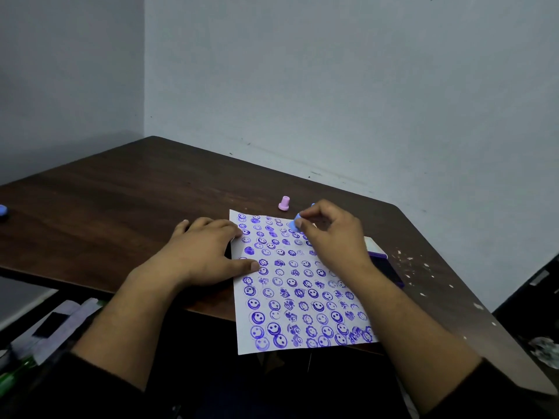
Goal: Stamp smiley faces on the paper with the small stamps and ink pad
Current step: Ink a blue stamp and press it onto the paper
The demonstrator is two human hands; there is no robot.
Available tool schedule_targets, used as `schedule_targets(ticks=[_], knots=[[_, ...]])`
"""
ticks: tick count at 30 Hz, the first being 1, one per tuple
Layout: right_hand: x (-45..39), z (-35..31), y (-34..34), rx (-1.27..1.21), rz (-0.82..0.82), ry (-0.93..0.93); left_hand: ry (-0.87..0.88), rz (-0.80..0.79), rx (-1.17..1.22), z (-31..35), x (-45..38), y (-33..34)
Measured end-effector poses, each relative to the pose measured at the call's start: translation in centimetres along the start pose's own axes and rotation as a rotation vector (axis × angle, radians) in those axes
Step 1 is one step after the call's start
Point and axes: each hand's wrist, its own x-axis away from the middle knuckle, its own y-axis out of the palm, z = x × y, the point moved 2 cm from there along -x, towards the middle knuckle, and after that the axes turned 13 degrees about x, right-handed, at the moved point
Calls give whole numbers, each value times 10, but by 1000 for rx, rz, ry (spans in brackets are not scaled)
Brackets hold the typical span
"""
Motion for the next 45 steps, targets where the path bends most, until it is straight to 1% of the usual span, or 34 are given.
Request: schedule_targets(ticks=[4, 13, 21, 26, 36, 45], knots=[[13, 2, 18, 107, 43, -104, -11, -10, 0, 0, 0, 0], [19, -5, 22, 153, -20, -171, -21, -16, 0, 2, 0, 0], [19, -5, 22, 154, -24, -161, -10, -8, -1, 0, -1, 0], [17, -4, 25, 172, -89, -131, -7, 0, 15, -1, -2, 2], [18, -4, 24, 183, -136, -80, -14, -11, 9, 0, -1, 0], [18, -2, 26, 184, -132, -80, -18, -22, 6, 0, -1, 0]])
